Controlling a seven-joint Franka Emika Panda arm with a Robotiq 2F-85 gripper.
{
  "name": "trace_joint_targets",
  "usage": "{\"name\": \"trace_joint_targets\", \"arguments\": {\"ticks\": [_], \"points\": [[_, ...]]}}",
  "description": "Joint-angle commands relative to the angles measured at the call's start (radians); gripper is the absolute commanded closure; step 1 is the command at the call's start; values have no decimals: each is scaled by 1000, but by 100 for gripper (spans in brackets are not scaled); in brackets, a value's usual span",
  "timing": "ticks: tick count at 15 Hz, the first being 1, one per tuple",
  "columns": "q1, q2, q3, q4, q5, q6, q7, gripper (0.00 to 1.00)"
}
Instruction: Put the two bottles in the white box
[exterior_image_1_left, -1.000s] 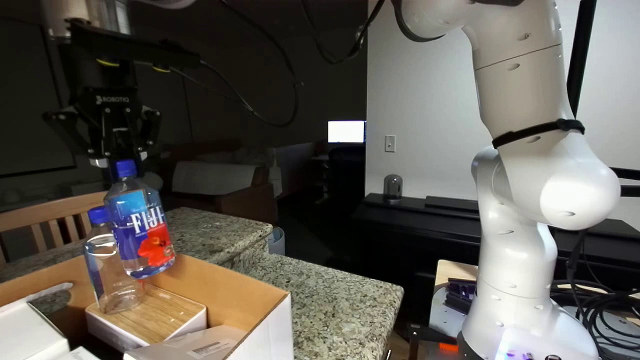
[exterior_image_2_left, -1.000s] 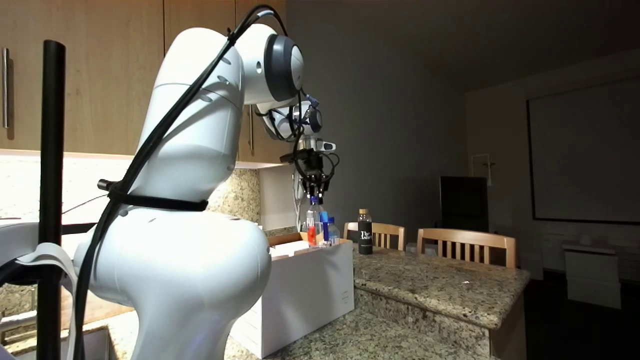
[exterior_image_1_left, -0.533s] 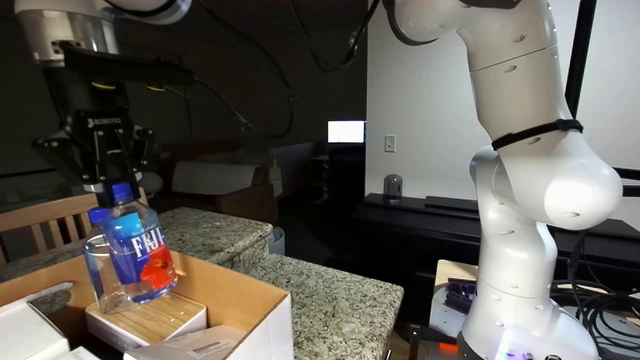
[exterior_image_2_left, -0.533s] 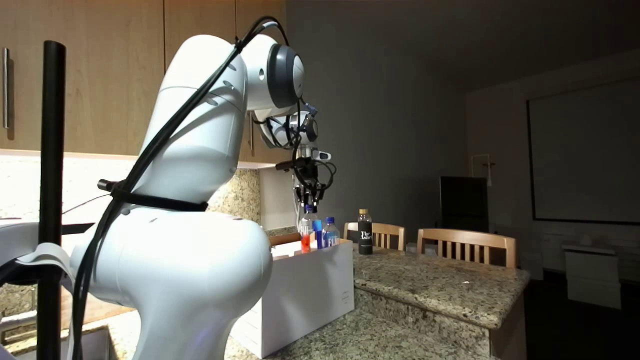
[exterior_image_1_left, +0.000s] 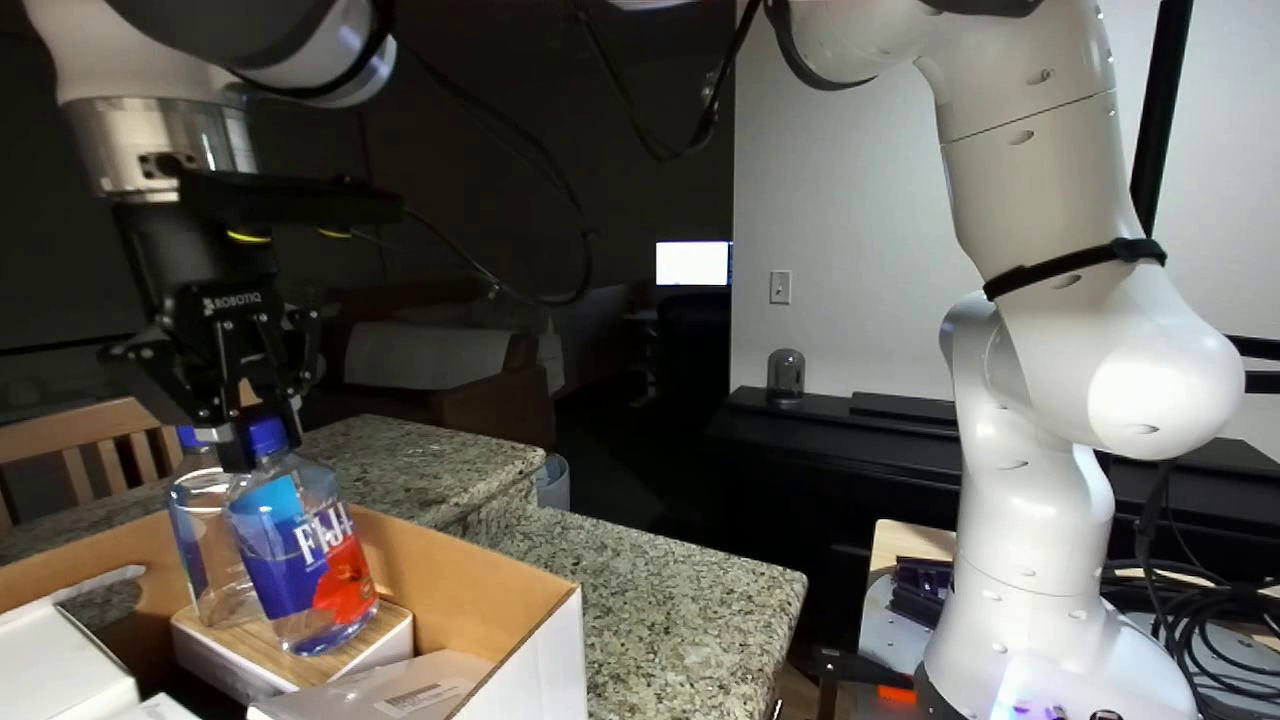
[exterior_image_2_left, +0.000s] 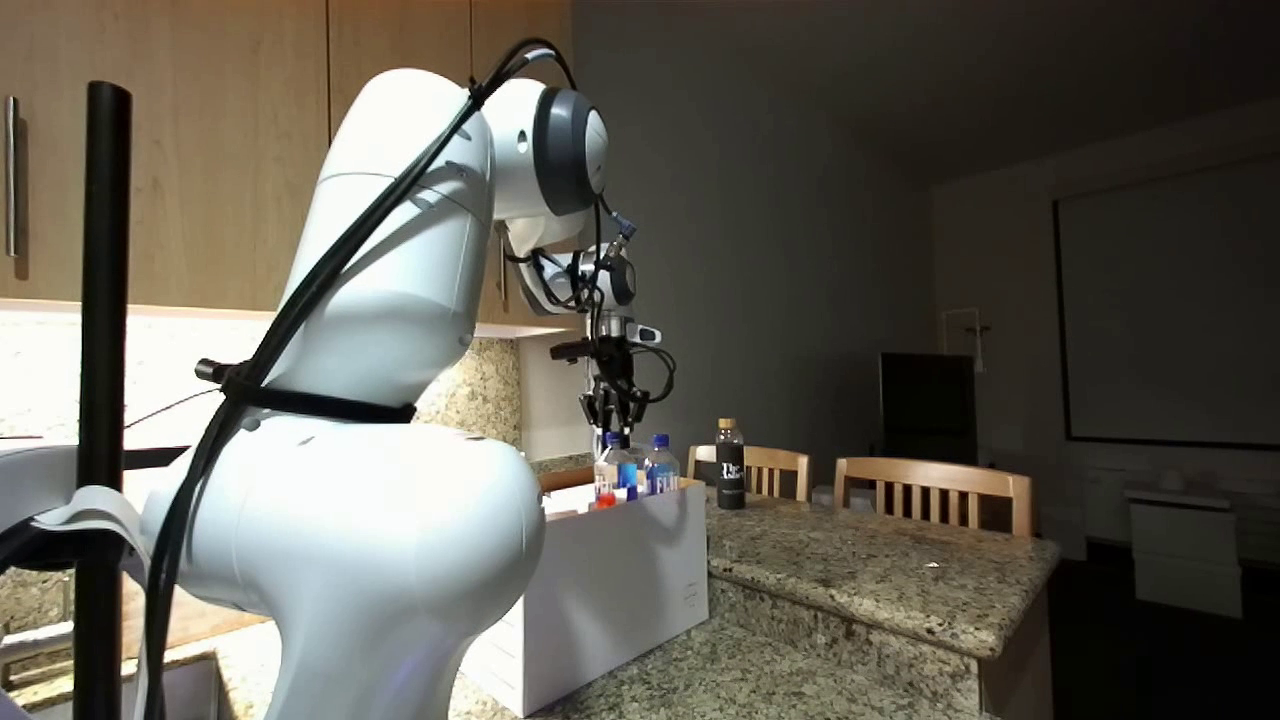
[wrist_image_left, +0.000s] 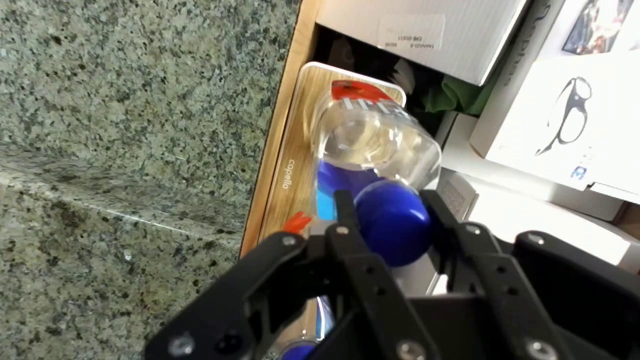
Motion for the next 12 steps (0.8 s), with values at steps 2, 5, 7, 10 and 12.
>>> {"name": "trace_joint_targets", "arguments": {"ticks": [2, 5, 7, 10, 12], "points": [[-25, -83, -4, -116, 56, 98, -77, 35], [-29, -114, -10, -125, 54, 105, -70, 16], [-32, -135, -16, -109, 48, 89, -49, 5], [-43, -180, -29, -86, 44, 73, -24, 0], [-56, -211, -37, -77, 32, 47, -2, 0]]}}
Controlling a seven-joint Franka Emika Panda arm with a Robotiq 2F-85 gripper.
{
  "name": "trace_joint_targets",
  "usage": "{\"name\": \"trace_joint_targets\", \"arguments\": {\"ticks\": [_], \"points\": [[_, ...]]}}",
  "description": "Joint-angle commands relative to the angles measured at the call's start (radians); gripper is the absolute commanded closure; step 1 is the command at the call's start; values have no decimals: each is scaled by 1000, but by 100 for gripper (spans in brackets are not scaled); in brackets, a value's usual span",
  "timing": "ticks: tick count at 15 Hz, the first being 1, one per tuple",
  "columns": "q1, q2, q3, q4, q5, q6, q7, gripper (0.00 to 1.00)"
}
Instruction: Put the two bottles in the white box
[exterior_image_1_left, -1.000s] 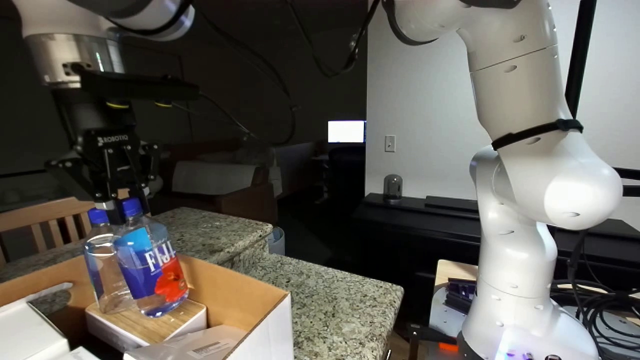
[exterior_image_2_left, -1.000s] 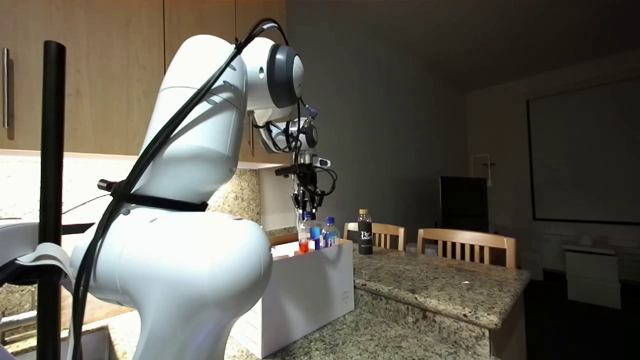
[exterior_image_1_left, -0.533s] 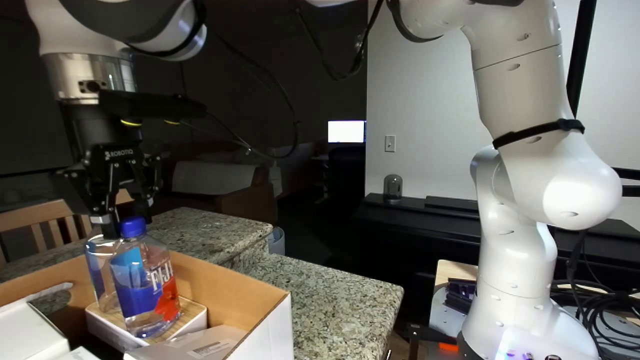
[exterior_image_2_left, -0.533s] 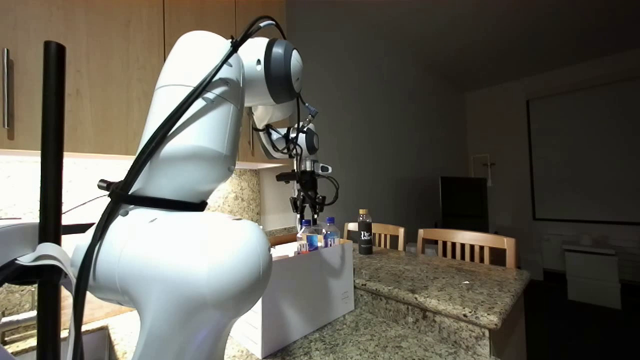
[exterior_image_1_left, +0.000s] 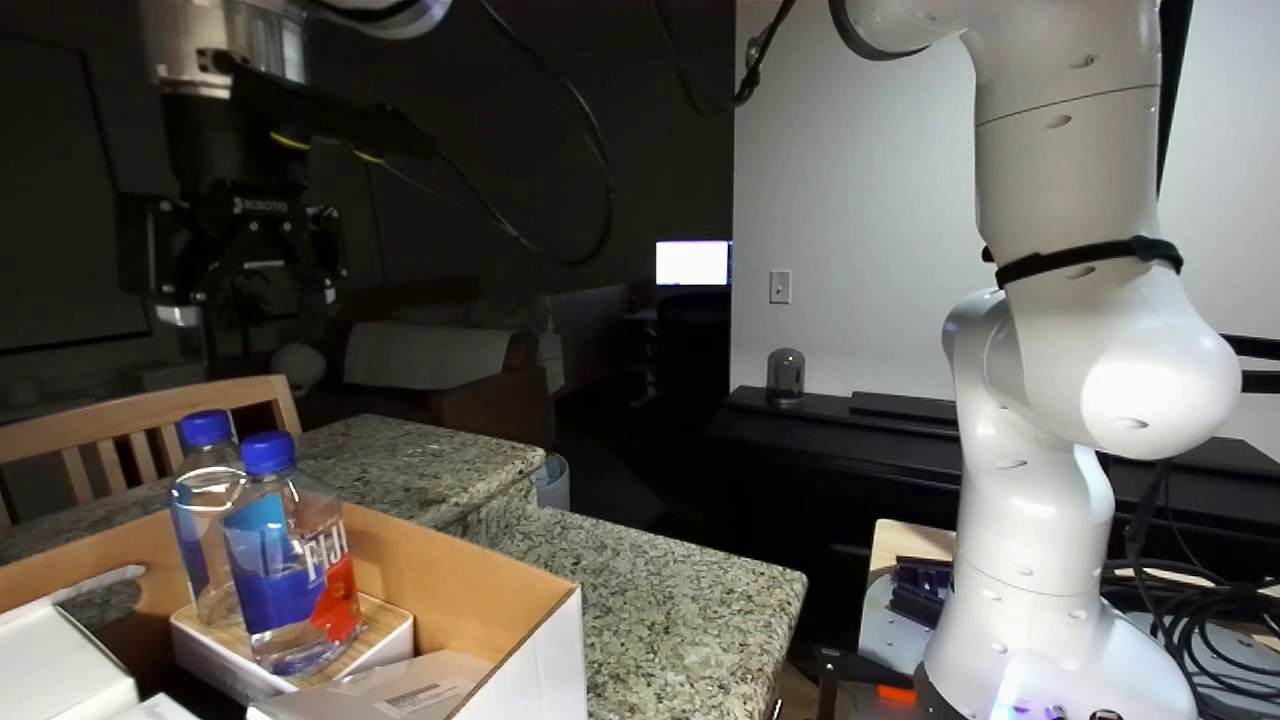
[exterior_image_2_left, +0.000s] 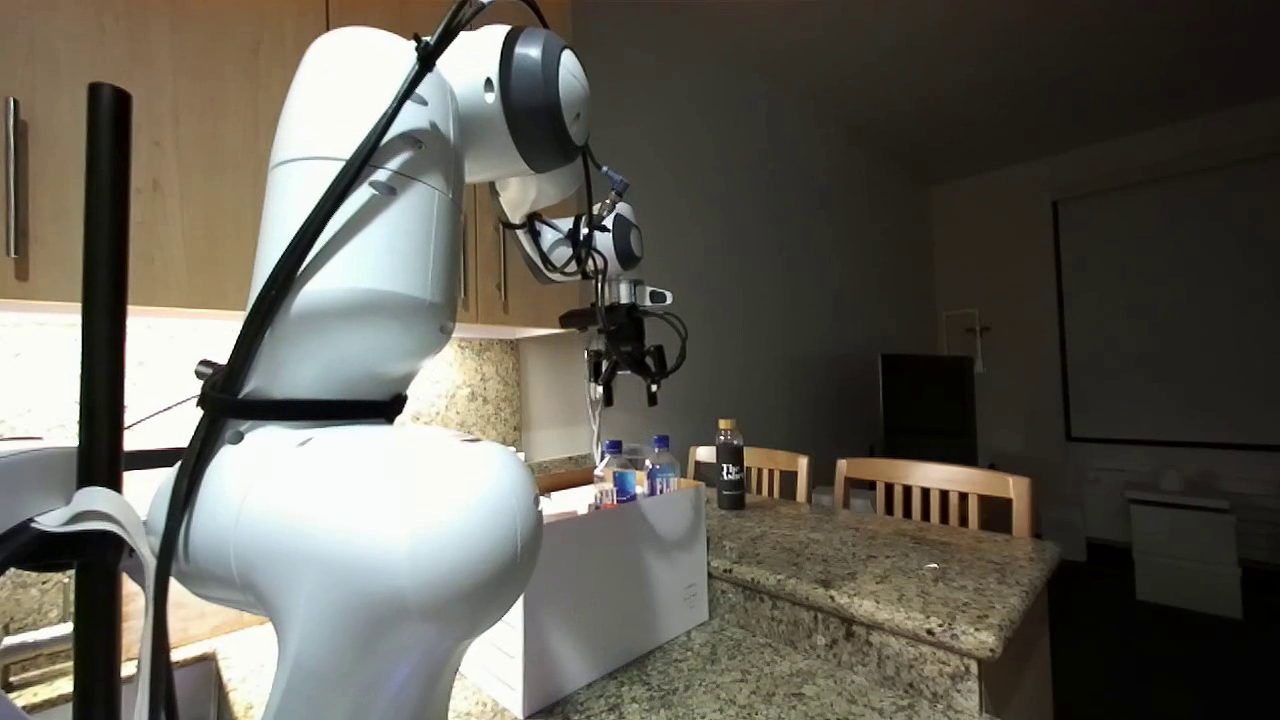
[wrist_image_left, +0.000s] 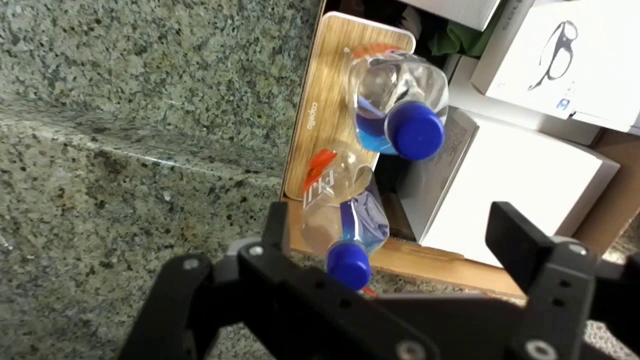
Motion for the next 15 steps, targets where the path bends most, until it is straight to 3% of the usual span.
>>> {"name": "trace_joint_targets", "arguments": {"ticks": [1, 7, 15], "points": [[-33, -87, -8, -27, -5, -36, 40, 0], [-112, -203, -48, -93, 18, -117, 39, 0], [-223, -292, -130, -263, 119, -119, -4, 0]]}}
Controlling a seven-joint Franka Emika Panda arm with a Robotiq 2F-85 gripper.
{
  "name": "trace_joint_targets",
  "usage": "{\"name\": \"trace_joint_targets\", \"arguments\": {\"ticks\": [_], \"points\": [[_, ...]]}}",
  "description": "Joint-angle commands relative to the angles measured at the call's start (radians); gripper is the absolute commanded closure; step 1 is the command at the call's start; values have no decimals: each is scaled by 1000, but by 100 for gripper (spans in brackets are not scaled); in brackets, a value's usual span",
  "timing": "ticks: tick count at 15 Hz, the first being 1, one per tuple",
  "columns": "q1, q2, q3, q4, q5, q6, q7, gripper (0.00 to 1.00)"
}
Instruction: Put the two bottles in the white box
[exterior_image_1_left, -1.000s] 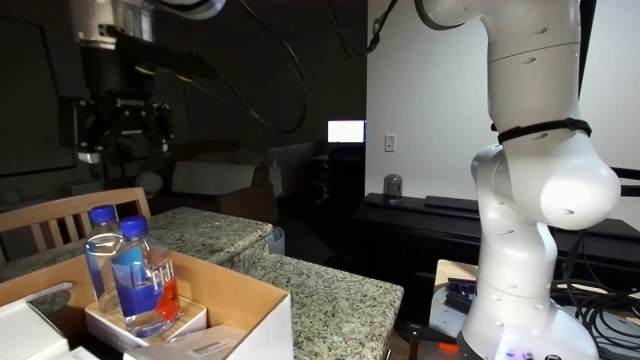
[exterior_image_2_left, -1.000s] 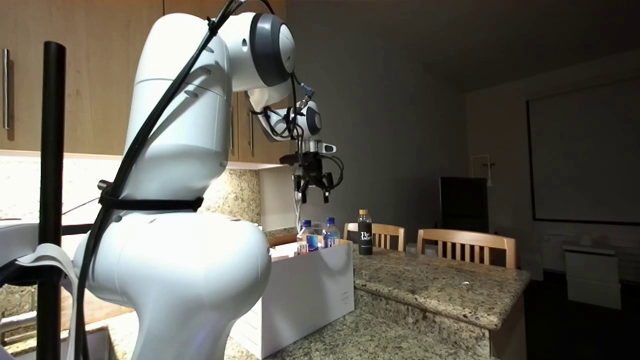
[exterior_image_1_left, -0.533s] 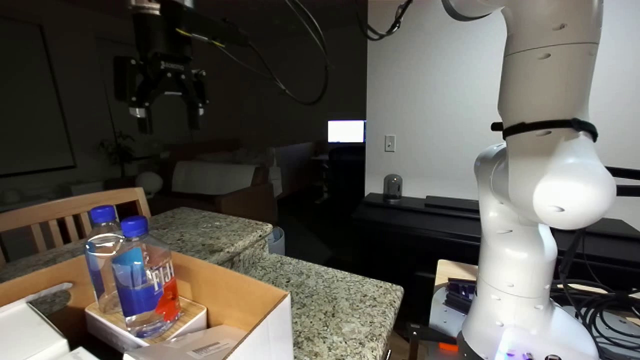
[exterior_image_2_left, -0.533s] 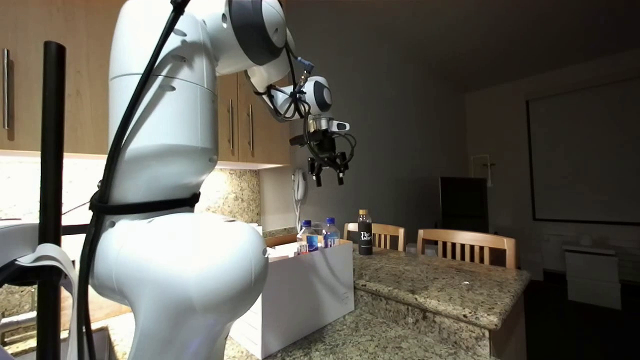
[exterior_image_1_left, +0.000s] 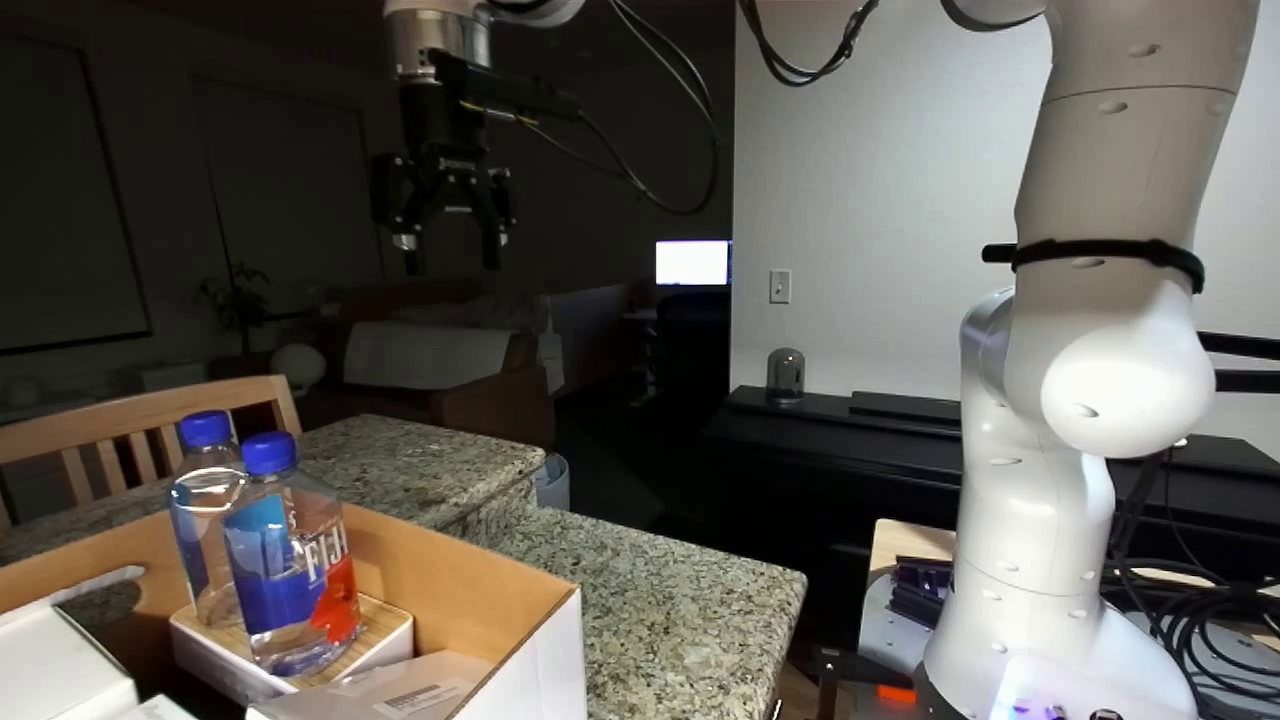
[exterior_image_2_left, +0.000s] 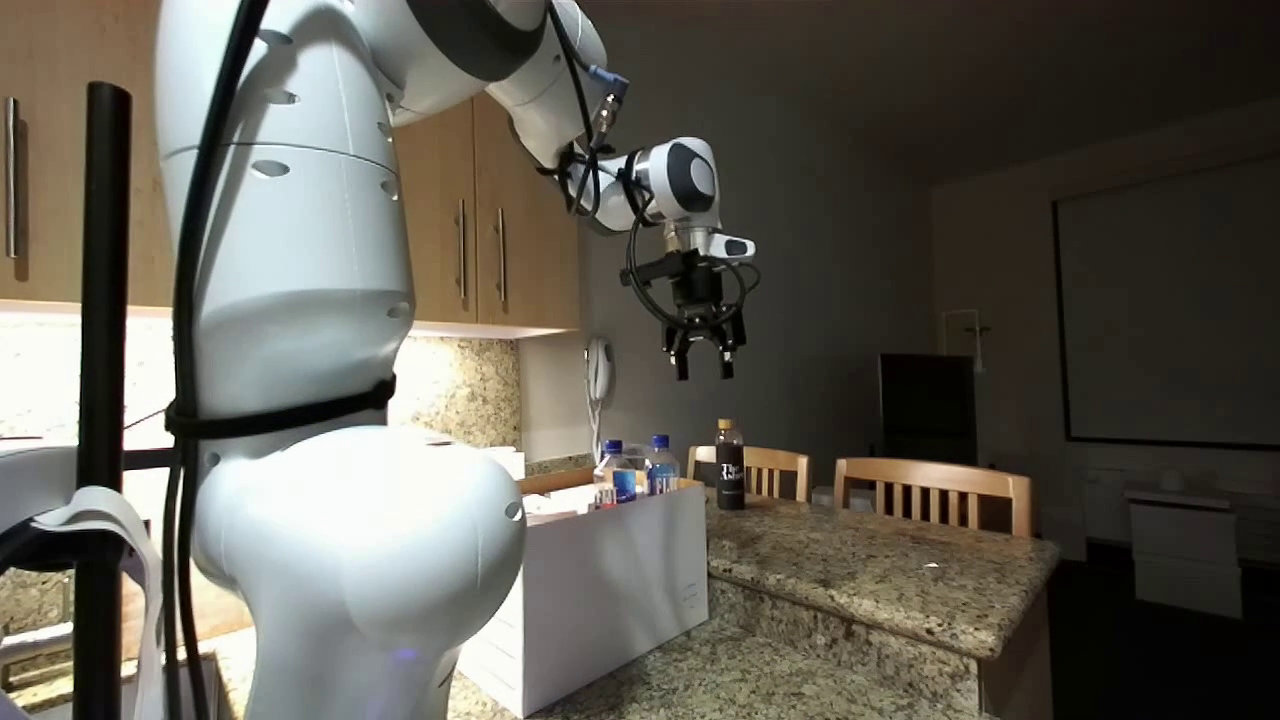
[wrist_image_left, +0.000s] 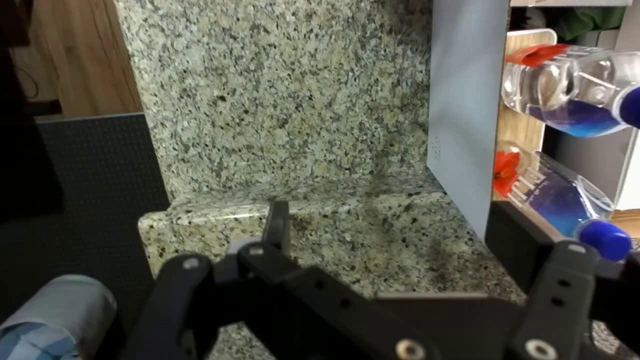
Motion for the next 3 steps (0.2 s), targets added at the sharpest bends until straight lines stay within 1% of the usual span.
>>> {"name": "trace_joint_targets", "arguments": {"ticks": [1, 3], "points": [[-28, -6, 6, -18, 14, -2, -2, 0], [-42, -17, -6, -49, 25, -2, -3, 0]]}}
